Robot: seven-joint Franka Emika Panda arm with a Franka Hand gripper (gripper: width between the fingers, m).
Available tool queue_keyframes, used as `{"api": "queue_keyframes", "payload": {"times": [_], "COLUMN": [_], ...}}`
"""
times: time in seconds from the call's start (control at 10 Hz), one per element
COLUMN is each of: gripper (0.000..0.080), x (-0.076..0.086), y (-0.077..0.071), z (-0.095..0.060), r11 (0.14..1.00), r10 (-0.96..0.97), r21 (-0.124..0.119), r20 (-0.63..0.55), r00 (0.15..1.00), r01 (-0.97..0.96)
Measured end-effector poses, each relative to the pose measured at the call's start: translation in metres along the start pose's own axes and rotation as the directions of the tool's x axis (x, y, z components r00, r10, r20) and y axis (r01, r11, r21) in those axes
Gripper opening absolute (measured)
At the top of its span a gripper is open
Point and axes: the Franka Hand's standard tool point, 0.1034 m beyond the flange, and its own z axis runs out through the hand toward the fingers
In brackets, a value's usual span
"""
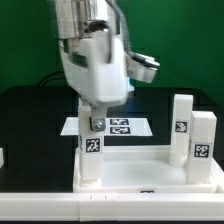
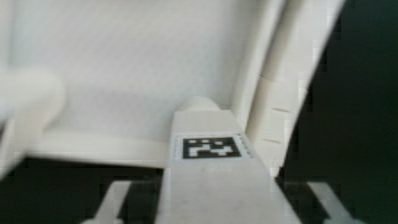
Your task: Assemble desk
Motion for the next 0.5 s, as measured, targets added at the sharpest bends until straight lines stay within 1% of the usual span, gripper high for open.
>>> {"api": "queue_keyframes", "payload": {"times": [0.2, 0.3, 0.4, 0.5], "gripper": [0.0285, 0.0285, 0.0374, 0.0374], "x": [-0.0009, -0.0009, -0.0016, -0.0008], "y": [-0.0005, -0.0004, -0.0005, -0.0007], "z": [0.0001, -0.0003, -0.0012, -0.0015], "r11": [1.000, 0.993, 0.956, 0.869], "r10": [-0.015, -0.114, -0.294, -0.494], "r21": [0.000, -0.004, -0.018, -0.029], "r20": [0.000, -0.007, -0.023, -0.024], "r00": [1.000, 0.993, 0.956, 0.869], "r01": [0.015, 0.114, 0.293, 0.494]}}
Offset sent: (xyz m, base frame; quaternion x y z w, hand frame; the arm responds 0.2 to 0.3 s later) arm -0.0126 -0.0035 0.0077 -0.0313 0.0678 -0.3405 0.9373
